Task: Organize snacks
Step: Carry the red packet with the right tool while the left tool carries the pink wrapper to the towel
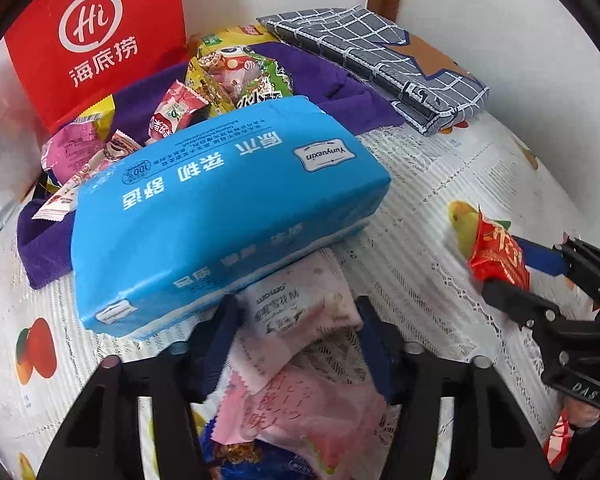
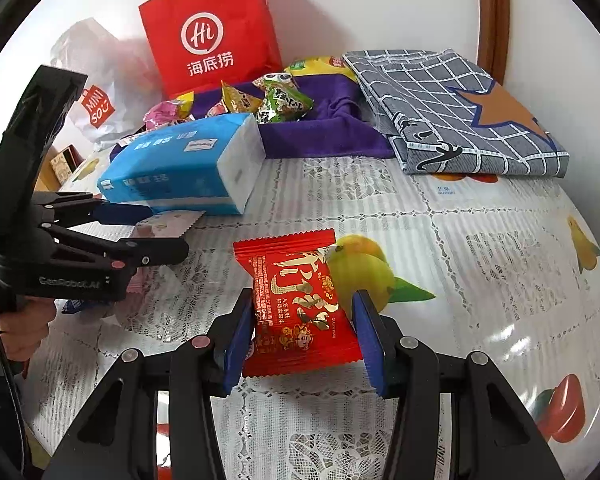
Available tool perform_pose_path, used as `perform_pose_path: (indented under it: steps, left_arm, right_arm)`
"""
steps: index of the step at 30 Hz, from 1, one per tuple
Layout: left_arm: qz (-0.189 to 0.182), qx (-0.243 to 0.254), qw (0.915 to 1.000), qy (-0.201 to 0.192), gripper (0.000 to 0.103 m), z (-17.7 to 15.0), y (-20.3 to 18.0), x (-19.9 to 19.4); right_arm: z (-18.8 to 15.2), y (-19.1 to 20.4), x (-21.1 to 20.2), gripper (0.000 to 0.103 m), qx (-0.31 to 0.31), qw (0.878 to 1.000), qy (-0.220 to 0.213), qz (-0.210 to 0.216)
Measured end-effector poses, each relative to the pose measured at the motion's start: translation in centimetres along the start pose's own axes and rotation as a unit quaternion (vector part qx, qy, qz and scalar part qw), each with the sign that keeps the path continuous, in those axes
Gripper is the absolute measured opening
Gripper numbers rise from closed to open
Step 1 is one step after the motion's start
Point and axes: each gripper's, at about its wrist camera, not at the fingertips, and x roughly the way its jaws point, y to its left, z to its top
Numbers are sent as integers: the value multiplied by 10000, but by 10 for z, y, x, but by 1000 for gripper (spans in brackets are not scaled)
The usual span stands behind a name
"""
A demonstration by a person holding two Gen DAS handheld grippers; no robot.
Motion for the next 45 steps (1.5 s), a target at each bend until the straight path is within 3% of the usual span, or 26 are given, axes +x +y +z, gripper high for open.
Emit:
perform_pose_path:
  steps: [7,22,33,45]
  left_arm:
    - [-237,-110,9995,-157,30,-4,12,-21]
    - [-821,-990,9906,-463,25,-8,43,-68]
    - [-868,-1267,9853,-753,24,17,78,-95]
    - [-673,-1395,9813,-1148,24,86,133,-101]
  right_arm:
    - [0,0,-9,49,18,10000,-96,6]
    - [28,14,-28,49,26,9994,-326,111]
    - [94,40,-16,49,-65,9983,-496,296]
    - [191,48,12,49,-169,9973,-696,132]
